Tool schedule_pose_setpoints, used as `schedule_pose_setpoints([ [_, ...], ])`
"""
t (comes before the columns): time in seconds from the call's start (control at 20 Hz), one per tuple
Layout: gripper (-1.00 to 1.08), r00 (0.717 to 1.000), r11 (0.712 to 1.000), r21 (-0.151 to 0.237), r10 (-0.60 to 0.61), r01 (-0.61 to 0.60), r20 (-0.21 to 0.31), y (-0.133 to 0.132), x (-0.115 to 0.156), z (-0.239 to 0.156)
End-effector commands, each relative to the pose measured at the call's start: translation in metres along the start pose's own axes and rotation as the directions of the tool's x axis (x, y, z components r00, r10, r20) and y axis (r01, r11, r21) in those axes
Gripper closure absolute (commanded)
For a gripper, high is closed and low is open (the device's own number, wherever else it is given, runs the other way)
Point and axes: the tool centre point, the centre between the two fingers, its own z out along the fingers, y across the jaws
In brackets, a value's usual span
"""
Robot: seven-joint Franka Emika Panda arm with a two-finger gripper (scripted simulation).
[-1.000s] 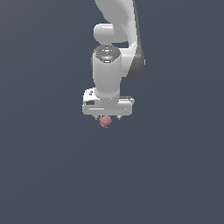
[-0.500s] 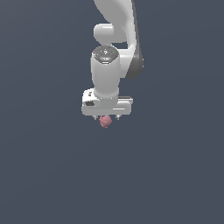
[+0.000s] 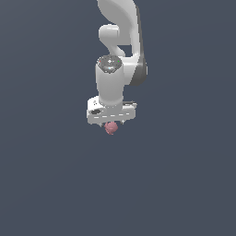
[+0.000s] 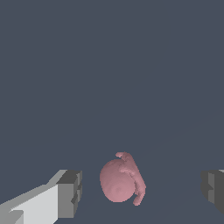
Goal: Pick up the object and move it to a goal position.
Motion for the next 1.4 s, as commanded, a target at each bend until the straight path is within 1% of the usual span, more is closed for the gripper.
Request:
schedule_pose_setpoints([
  [0.0,-0.92,0.999,0.999,0.002,-0.052,0.051,0.001,0.000,-0.007,0.009],
  [0.25,-0.92,0.985,0.985,0.008,-0.174,0.174,0.002,0.000,-0.025,0.029],
  [0.45,-0.92,0.965,0.965,0.013,-0.263,0.263,0.001,0.000,-0.039,0.044],
  [0.7,-0.92,0.938,0.938,0.018,-0.345,0.345,-0.001,-0.002,-0.053,0.056],
  [1.05,-0.92,0.913,0.913,0.021,-0.408,0.408,-0.003,-0.003,-0.064,0.066],
  [1.35,-0.92,0.911,0.910,0.022,-0.413,0.413,-0.003,-0.003,-0.065,0.067],
])
